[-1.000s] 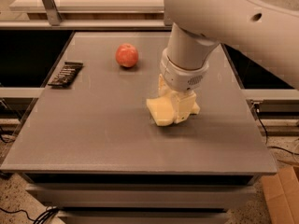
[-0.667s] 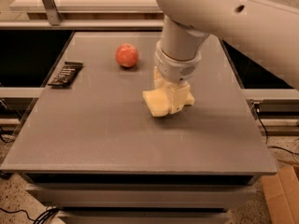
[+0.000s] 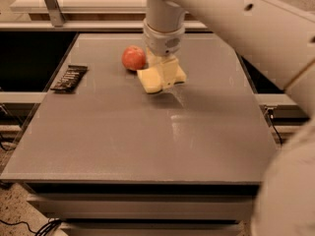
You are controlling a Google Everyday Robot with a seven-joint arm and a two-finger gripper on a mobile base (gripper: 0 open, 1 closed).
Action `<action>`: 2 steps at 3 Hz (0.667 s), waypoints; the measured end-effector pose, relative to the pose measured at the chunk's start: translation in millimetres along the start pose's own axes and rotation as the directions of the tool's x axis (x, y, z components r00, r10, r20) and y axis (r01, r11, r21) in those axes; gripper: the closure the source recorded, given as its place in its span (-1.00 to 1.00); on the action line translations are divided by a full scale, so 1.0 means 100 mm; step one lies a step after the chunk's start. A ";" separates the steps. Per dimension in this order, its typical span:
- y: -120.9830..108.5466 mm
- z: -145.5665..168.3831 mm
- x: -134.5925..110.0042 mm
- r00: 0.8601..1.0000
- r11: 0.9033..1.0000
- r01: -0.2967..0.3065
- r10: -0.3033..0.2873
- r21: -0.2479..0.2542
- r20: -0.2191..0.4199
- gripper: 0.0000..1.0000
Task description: Move sponge near apple
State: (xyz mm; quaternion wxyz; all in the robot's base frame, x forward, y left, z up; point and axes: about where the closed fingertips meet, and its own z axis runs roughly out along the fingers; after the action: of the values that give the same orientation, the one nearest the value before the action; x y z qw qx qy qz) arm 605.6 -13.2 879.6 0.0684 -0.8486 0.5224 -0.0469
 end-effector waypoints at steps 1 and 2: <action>-0.51 0.04 0.05 0.999 0.999 -0.037 0.036 0.025 0.017 1.00; -0.81 0.11 0.14 0.993 0.993 -0.104 0.101 0.060 0.055 1.00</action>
Offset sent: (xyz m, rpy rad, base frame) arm 0.1117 0.0215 0.0058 0.1436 -0.0173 -0.1763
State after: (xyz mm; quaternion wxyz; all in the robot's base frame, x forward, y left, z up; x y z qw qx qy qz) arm 685.4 11.2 882.2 0.1108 -0.8191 0.5616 -0.0376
